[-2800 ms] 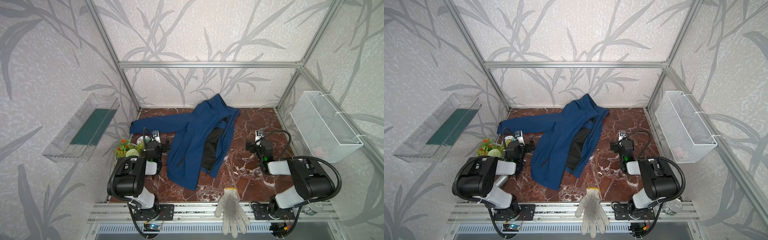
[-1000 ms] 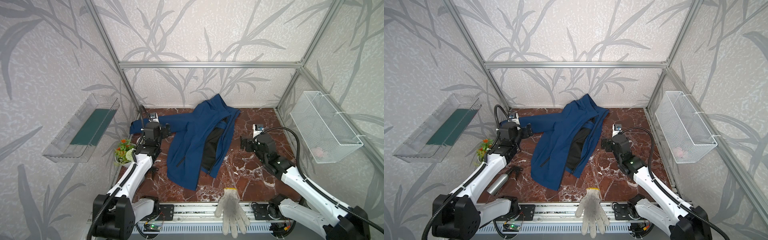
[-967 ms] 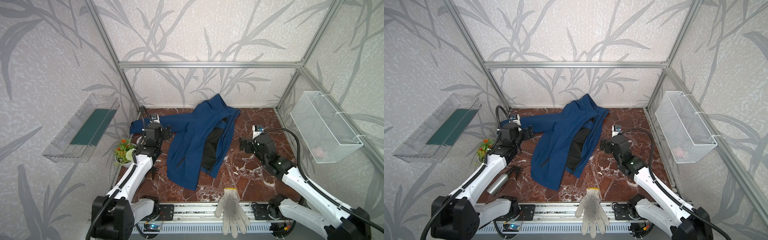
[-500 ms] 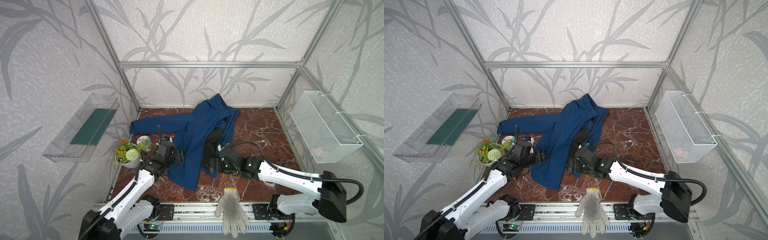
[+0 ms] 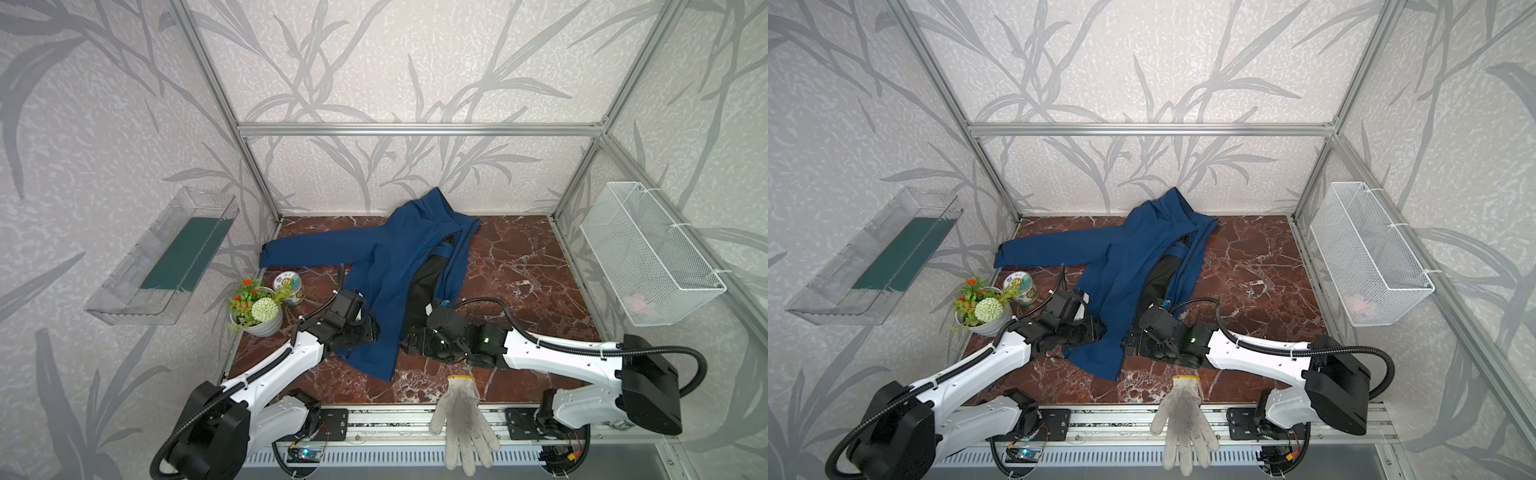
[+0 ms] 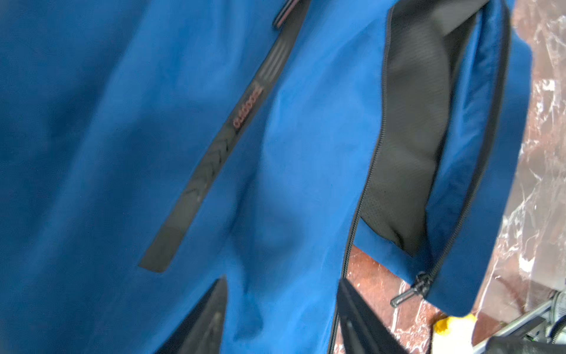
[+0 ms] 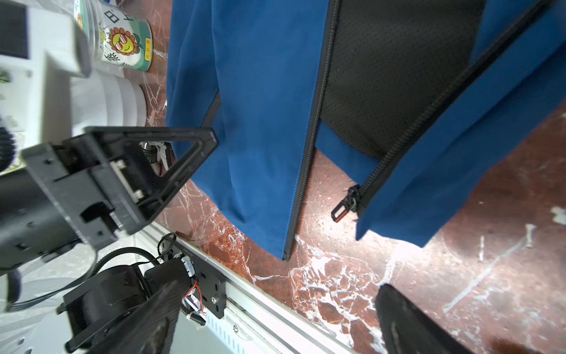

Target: Zip up the jacket

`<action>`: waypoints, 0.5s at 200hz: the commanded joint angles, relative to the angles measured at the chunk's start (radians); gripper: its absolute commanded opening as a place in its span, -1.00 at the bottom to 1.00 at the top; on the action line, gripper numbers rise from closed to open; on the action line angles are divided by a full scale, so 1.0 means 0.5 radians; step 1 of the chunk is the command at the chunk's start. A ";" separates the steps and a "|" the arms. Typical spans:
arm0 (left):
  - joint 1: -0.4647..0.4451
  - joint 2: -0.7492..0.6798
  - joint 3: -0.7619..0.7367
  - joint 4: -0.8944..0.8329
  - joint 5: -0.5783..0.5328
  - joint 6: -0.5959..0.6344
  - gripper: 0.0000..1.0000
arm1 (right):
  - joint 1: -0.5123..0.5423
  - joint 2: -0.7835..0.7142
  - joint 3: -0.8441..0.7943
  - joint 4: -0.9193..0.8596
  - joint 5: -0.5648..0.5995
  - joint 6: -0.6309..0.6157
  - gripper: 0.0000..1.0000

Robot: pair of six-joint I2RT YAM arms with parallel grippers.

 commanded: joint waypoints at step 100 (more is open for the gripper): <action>-0.056 0.336 0.029 0.101 0.090 0.104 -0.42 | 0.012 0.144 -0.172 0.424 -0.173 0.184 0.98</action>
